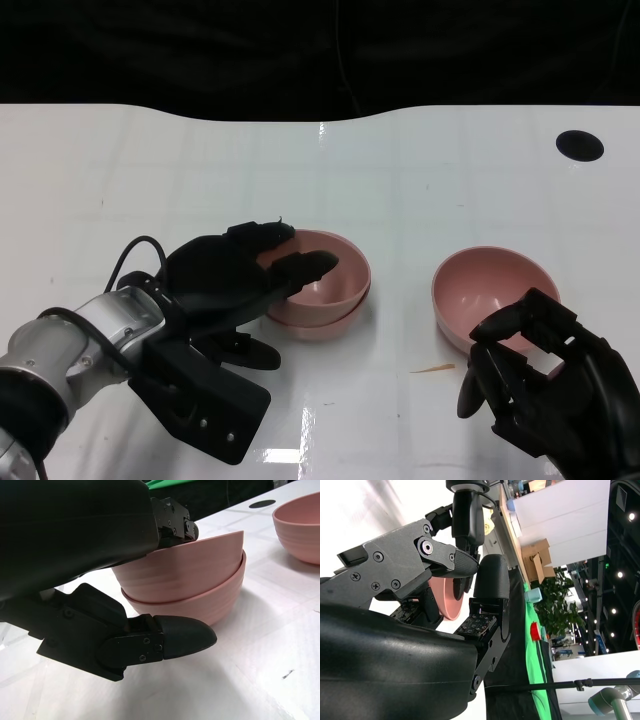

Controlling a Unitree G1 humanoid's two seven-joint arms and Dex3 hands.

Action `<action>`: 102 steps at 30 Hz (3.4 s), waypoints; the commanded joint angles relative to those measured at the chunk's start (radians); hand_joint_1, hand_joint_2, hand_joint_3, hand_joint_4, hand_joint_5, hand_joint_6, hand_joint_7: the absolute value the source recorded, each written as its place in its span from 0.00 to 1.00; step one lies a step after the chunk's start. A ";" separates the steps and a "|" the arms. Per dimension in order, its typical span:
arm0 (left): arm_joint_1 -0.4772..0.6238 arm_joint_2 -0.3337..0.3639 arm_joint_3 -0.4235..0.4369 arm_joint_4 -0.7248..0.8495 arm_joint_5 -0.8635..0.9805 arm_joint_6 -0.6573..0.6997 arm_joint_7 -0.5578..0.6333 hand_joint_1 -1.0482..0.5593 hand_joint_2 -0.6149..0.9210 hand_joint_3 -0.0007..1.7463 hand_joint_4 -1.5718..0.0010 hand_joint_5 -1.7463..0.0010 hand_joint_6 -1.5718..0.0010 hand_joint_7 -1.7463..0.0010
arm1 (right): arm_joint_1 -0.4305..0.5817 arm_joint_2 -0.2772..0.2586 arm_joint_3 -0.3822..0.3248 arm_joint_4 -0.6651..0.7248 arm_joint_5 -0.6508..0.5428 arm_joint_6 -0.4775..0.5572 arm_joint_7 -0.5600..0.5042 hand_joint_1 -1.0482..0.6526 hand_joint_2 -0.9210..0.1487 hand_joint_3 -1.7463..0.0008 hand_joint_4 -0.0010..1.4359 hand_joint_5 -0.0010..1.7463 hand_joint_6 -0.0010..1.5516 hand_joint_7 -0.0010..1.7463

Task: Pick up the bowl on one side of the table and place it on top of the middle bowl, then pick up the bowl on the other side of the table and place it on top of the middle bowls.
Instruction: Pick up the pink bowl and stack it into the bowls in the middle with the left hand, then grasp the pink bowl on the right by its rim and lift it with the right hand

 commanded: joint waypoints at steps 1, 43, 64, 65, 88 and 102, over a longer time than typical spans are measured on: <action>0.012 0.021 0.004 -0.016 -0.004 0.000 -0.015 0.09 1.00 0.38 1.00 1.00 0.99 0.99 | 0.005 -0.012 -0.014 -0.007 0.017 0.000 0.007 0.50 0.22 0.58 0.58 0.96 0.50 0.75; 0.719 0.005 0.740 -0.909 -1.517 0.758 -0.675 0.73 0.75 0.87 0.39 0.00 0.47 0.00 | -0.004 -0.010 -0.055 0.090 -0.163 -0.268 -0.021 0.48 0.22 0.60 0.58 0.92 0.52 0.70; 0.819 0.040 0.785 -0.906 -1.401 0.792 -0.813 0.80 0.82 0.76 0.43 0.00 0.50 0.00 | -0.062 -0.299 -0.053 -0.208 -1.282 -0.154 -0.160 0.13 0.00 0.93 0.32 0.00 0.26 0.00; 0.816 0.038 0.786 -0.904 -1.399 0.789 -0.816 0.80 0.82 0.76 0.43 0.00 0.51 0.01 | -0.076 -0.313 -0.039 -0.202 -1.305 -0.132 -0.145 0.12 0.00 0.94 0.31 0.00 0.26 0.00; 0.825 -0.033 0.804 -0.934 -1.290 0.723 -0.740 0.81 0.78 0.80 0.48 0.00 0.53 0.06 | -0.407 -0.436 0.268 0.299 -1.415 0.039 -0.271 0.16 0.00 0.92 0.45 0.03 0.35 0.02; 0.839 -0.068 0.800 -0.933 -1.252 0.652 -0.713 0.82 0.81 0.77 0.50 0.00 0.58 0.02 | -0.656 -0.409 0.431 0.835 -1.376 -0.169 -0.769 0.46 0.01 0.99 0.65 0.42 0.67 0.03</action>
